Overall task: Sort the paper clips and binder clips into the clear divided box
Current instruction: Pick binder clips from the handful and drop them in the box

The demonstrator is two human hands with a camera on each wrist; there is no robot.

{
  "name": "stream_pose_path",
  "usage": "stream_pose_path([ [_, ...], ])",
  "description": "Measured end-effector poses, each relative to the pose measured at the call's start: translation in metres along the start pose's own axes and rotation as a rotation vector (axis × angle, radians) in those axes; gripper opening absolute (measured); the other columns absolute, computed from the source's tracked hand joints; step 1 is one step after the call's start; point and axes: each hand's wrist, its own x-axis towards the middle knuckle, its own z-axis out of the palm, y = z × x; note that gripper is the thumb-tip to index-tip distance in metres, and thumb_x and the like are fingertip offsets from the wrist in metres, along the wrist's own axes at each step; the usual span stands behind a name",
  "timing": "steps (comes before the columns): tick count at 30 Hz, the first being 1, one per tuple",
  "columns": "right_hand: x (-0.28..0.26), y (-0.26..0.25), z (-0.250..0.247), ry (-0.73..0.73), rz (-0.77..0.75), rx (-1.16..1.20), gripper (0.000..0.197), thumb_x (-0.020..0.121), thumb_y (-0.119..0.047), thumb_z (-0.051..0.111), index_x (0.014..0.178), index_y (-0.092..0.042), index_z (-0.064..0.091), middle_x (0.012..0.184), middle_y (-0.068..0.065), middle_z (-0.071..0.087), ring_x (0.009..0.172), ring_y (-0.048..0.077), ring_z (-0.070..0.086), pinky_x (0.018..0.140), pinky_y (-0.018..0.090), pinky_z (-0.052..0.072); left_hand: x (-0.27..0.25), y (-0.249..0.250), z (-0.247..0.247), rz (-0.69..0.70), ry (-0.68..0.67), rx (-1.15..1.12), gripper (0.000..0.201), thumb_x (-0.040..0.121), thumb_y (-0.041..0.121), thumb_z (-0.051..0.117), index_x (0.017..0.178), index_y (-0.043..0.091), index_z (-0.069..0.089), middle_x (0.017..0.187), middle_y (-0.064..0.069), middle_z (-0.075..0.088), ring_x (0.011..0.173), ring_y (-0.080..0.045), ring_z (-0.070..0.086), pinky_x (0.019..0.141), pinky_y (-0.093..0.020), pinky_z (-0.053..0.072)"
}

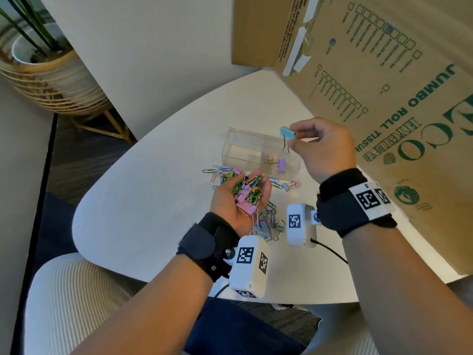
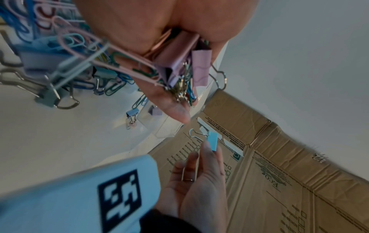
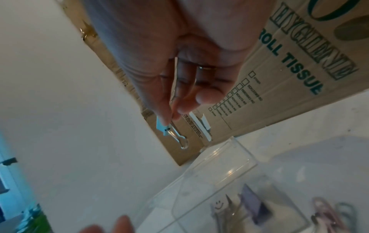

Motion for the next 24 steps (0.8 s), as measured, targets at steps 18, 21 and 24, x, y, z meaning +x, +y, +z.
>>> stream_pose_path([
  [18,-0.061,-0.007,0.006,-0.521,-0.024,-0.127,0.012,0.071,-0.03,0.082,0.078,-0.025,0.074,0.068,-0.015,0.068,0.063,-0.005,0.059,0.068,0.019,0.047,-0.008,0.004,0.01,0.111,-0.02,0.073,0.037,0.097,0.024,0.037,0.095,0.001,0.065,0.084,-0.017,0.068,0.072,-0.029,0.069,0.062,-0.036,0.059],
  [21,-0.067,-0.014,0.008,-0.551,-0.029,-0.221,0.022,0.07,-0.038,0.081,0.086,-0.028,0.071,0.076,-0.014,0.068,0.064,-0.012,0.055,0.079,0.02,0.04,-0.012,0.002,0.015,0.131,-0.018,0.072,0.036,0.096,0.023,0.035,0.095,0.002,0.064,0.088,-0.017,0.067,0.077,-0.03,0.068,0.064,-0.035,0.058],
  [24,-0.068,-0.02,0.014,-0.515,-0.048,-0.269,0.025,0.069,-0.04,0.081,0.09,-0.031,0.07,0.079,-0.014,0.068,0.071,-0.005,0.06,0.088,0.025,0.043,-0.014,0.001,0.019,0.126,0.003,0.1,0.036,0.097,0.025,0.036,0.1,0.003,0.065,0.097,-0.02,0.067,0.092,-0.034,0.063,0.073,-0.04,0.051],
])
